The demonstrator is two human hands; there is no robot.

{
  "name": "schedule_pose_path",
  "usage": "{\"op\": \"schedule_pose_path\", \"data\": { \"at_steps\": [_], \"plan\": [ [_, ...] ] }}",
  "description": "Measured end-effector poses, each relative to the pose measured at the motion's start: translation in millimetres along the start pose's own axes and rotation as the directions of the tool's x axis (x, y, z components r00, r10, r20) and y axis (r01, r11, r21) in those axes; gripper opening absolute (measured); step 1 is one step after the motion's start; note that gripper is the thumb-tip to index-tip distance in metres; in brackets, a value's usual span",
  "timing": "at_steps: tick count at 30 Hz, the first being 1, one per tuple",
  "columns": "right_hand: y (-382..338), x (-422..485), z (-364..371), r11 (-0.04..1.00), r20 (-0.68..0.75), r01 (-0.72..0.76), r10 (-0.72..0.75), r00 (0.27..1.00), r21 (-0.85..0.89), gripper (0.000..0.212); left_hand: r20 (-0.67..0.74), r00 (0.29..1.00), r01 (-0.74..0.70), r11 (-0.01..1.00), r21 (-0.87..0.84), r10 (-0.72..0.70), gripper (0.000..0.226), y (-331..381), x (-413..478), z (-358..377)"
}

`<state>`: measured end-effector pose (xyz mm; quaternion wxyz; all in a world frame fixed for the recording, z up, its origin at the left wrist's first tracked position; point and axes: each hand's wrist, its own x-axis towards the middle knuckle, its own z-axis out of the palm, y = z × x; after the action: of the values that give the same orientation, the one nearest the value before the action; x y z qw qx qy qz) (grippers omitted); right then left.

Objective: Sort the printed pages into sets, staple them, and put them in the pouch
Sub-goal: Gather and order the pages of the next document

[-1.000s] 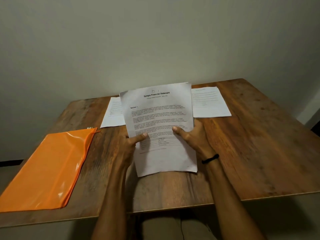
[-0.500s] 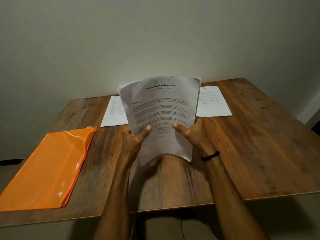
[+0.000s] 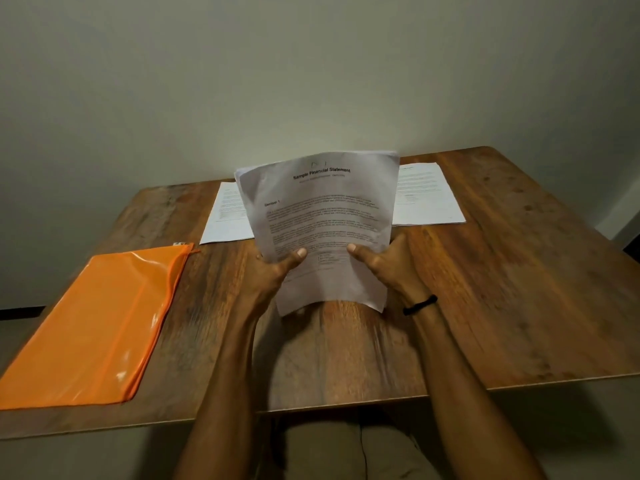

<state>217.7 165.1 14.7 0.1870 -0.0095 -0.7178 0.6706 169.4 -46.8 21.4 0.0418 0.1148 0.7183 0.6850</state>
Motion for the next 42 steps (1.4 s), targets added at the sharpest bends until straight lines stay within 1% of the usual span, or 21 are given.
{"op": "schedule_pose_path", "data": {
  "at_steps": [2, 4, 5, 8, 13, 16, 18, 21, 22, 25, 28, 30, 34, 38, 42],
  "plan": [
    [-1, 0, -1, 1.000, -0.012, 0.009, -0.009, 1.000, -0.004, 0.025, -0.015, 1.000, -0.001, 1.000, 0.006, 0.002, 0.042, 2, 1, -1],
    [-3, 2, -1, 1.000, -0.007, 0.015, -0.015, 1.000, -0.003, 0.028, -0.024, 1.000, -0.008, 1.000, 0.010, 0.008, 0.049, 4, 3, -1],
    [-1, 3, -1, 1.000, 0.001, 0.007, -0.007, 1.000, 0.001, 0.027, -0.024, 1.000, -0.013, 1.000, 0.014, 0.014, 0.049, 4, 4, 0],
    [5, 2, 3, 1.000, -0.009, -0.005, 0.005, 1.000, 0.000, 0.026, -0.051, 0.998, -0.022, 0.999, 0.036, 0.023, 0.039, 2, -1, 4],
    [4, 1, 3, 0.999, -0.017, -0.018, 0.019, 1.000, 0.040, 0.021, -0.073, 0.994, -0.078, 0.997, -0.015, 0.076, 0.036, 5, 1, 4],
    [8, 0, 7, 1.000, -0.025, -0.013, 0.014, 1.000, 0.019, 0.024, -0.109, 0.993, -0.053, 0.998, 0.020, 0.055, 0.034, 2, -2, 8],
    [9, -2, 8, 0.999, -0.043, -0.023, 0.024, 0.999, 0.024, 0.024, -0.130, 0.990, -0.043, 0.999, 0.022, 0.046, 0.034, 0, -3, 9],
    [8, 1, 6, 0.996, -0.042, -0.039, 0.043, 0.998, 0.077, 0.021, -0.110, 0.993, -0.049, 0.999, -0.006, 0.048, 0.038, 1, 0, 6],
    [9, 2, 7, 0.996, -0.037, -0.044, 0.047, 0.998, 0.078, 0.020, -0.111, 0.992, -0.055, 0.998, -0.007, 0.054, 0.035, 1, -1, 6],
    [12, -1, 10, 0.996, -0.053, -0.057, 0.060, 0.997, 0.065, 0.020, -0.137, 0.989, -0.047, 0.998, 0.041, 0.052, 0.032, -4, -4, 10],
    [10, -2, 8, 0.996, -0.058, -0.021, 0.026, 0.998, 0.087, 0.023, -0.150, 0.985, -0.086, 0.996, 0.034, 0.090, 0.032, -3, -2, 8],
    [9, -2, 7, 0.995, -0.051, -0.016, 0.021, 0.998, 0.101, 0.025, -0.147, 0.985, -0.085, 0.996, 0.022, 0.087, 0.032, -2, -1, 8],
    [15, -5, 11, 0.992, -0.056, -0.065, 0.072, 0.996, 0.108, 0.024, -0.167, 0.982, -0.076, 0.995, 0.067, 0.087, 0.038, -4, -2, 8],
    [9, -2, 8, 0.991, -0.041, -0.044, 0.049, 0.998, 0.124, 0.022, -0.159, 0.981, -0.110, 0.993, 0.028, 0.114, 0.038, -4, 2, 5],
    [19, -6, 12, 0.987, -0.052, -0.098, 0.105, 0.993, 0.124, 0.022, -0.147, 0.987, -0.054, 0.997, 0.057, 0.062, 0.037, -10, -1, 4]
  ]
}}
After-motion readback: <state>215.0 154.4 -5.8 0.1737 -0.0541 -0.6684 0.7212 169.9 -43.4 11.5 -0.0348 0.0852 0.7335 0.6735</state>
